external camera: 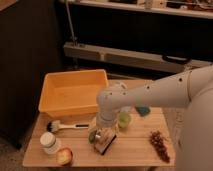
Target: Place eraser in tray
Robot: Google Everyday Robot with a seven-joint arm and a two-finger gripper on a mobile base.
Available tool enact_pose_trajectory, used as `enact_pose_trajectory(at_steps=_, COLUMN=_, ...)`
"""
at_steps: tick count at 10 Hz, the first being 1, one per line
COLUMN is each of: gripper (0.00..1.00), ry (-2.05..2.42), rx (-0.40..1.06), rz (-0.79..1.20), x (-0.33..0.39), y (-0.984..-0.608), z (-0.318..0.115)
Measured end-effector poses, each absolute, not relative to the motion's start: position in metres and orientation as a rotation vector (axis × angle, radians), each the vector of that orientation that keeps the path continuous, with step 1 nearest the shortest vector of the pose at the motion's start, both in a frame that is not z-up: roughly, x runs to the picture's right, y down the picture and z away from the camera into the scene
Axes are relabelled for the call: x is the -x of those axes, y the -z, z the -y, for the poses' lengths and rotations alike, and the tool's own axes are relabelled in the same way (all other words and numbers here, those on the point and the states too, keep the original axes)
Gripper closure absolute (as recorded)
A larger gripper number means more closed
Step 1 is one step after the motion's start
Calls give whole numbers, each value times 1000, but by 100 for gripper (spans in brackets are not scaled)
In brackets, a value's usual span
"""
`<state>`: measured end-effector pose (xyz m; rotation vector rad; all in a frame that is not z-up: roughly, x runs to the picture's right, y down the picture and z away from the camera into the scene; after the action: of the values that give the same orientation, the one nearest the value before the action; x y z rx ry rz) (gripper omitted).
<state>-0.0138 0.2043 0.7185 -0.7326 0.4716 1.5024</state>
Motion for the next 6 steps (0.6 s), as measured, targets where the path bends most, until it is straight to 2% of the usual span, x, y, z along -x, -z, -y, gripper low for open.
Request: enact_pose_trajectory(at_steps=6, gripper=20, ry=-1499, rx=735, rz=-507, x=12, y=-756, z=-219)
